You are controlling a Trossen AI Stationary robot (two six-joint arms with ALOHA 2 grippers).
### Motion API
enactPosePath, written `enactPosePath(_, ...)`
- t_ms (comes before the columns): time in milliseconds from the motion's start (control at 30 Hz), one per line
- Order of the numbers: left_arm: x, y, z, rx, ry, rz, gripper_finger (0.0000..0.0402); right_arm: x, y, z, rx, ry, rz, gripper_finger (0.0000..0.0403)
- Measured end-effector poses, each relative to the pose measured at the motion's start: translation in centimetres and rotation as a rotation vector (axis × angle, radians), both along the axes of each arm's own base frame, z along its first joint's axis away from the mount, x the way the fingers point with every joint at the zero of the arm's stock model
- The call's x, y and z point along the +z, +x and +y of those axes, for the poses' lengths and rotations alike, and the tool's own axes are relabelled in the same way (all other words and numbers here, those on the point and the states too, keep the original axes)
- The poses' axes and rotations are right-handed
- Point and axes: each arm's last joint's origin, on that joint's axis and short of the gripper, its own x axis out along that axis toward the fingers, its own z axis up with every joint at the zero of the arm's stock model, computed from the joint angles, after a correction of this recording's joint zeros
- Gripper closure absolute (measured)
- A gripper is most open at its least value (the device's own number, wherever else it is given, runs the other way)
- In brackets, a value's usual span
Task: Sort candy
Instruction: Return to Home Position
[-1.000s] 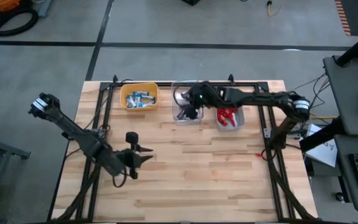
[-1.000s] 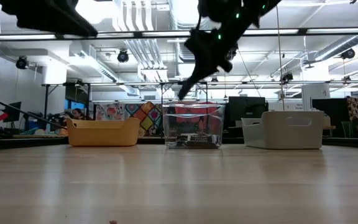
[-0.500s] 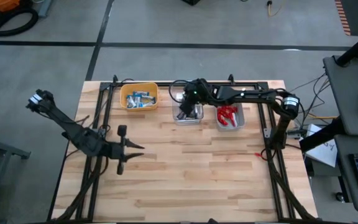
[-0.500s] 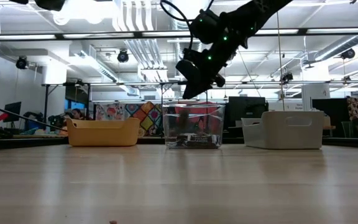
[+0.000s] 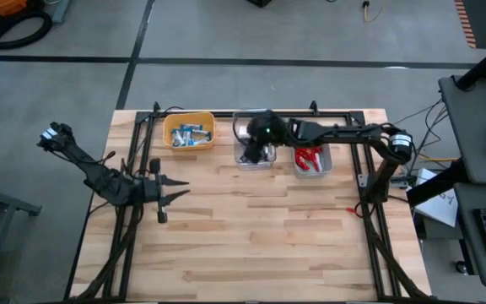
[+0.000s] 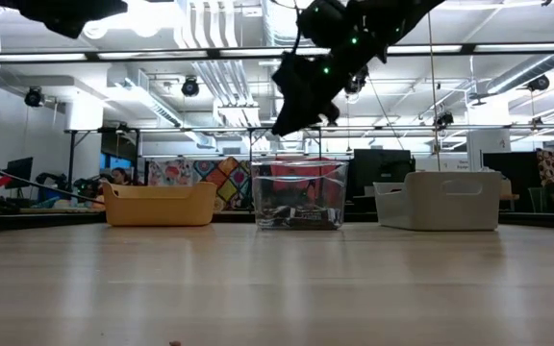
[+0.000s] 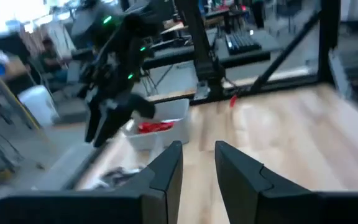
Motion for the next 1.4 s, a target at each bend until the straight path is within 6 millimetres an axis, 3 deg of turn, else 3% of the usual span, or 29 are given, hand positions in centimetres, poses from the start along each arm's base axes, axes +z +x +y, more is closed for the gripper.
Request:
enactPosePath(200,-1.3,0.0,-0.1,-0.019,-0.026,0.029,0.0322,-0.6,0.4,3.8,0.177,-0.071,-0.035,0.0294)
enactPosePath(400,-1.8,-0.6,0.7,-0.009,0.003,0.015,0.0322,-1.2,-1.5,6.5,0.280,-0.081,-0.121,0.0310)
enactPosePath(867,-0.8,-4.1,3.7,-0.028,-0.041,-0.190,0.0324,-2.7,-10.3,8.4,0.280,-0.065,-0.315,0.0339)
enactPosePath(1200,-0.6,-4.5,5.3,0.070,0.027,-0.213,0.0324,-2.7,-12.8,9.1,0.349,-0.075,-0.404,0.0337)
enactPosePath(1400,-0.7,-5.6,6.0,-0.005,-0.040,-0.268,0.0324,-1.8,-14.3,9.3,0.382,-0.136,-0.452,0.0338)
